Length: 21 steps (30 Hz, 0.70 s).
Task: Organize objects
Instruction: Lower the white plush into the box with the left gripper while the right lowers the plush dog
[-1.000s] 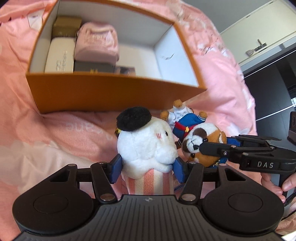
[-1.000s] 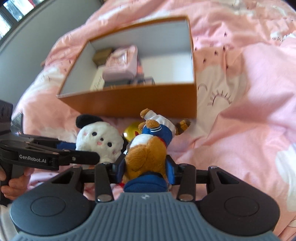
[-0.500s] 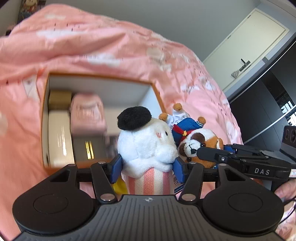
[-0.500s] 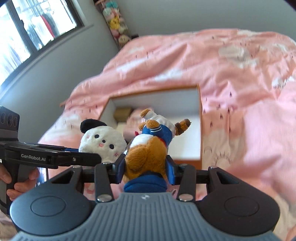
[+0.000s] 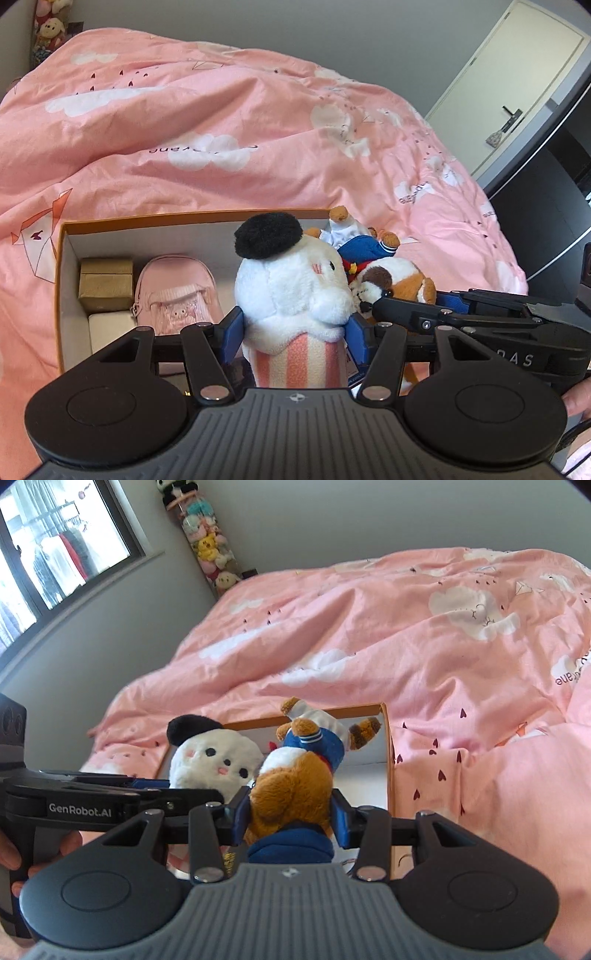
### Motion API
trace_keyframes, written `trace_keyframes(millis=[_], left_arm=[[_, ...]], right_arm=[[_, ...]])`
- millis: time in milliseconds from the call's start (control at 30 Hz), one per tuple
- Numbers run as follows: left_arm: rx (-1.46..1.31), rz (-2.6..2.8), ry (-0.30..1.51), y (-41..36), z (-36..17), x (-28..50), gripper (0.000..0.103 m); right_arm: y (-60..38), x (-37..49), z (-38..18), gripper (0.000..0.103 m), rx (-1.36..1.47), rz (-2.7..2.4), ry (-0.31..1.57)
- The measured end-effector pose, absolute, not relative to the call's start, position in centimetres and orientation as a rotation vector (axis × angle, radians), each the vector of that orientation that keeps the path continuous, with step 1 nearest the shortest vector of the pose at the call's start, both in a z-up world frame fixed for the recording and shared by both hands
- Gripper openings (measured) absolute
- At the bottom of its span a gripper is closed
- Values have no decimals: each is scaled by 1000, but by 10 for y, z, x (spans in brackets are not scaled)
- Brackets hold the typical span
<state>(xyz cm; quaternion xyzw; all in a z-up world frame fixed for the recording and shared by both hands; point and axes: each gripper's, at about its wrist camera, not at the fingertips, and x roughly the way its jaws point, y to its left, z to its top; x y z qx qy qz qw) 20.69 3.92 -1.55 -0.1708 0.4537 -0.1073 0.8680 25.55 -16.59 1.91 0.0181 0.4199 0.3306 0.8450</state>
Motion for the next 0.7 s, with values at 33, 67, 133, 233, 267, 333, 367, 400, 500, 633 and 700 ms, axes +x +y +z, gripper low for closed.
trace_keyframes(millis=[33,67,133,233,267,333,367,400,500,633,700], left_arm=[[-364,-221,955,40,-20,213,65],[-369,-220,959,40,-25,219,65],[-366,-216,973,40,-36,230,65],[-349,-201,993,38,-51,244,64],[-344,-196,1000,38,-55,248,64],[-352,-193,1019,40,-65,255,64],[-361,-192,1028,41,-69,258,64],[-365,-188,1031,41,-72,260,64],[-344,-175,1040,39,-81,267,64],[-353,-164,1055,40,-93,275,64],[-352,-163,1064,40,-96,279,64]], right_arm=[[-163,261,14,46,24,695,894],[-159,267,9,46,5,695,901],[-153,276,0,46,-39,690,903],[-143,285,-13,46,-115,687,891],[-141,289,-16,46,-130,691,894],[-138,297,-24,46,-147,698,908],[-136,300,-28,46,-158,701,916],[-134,303,-32,46,-176,709,922],[-126,311,-43,46,-222,720,927],[-115,318,-53,46,-281,726,941],[-109,319,-57,46,-323,728,938]])
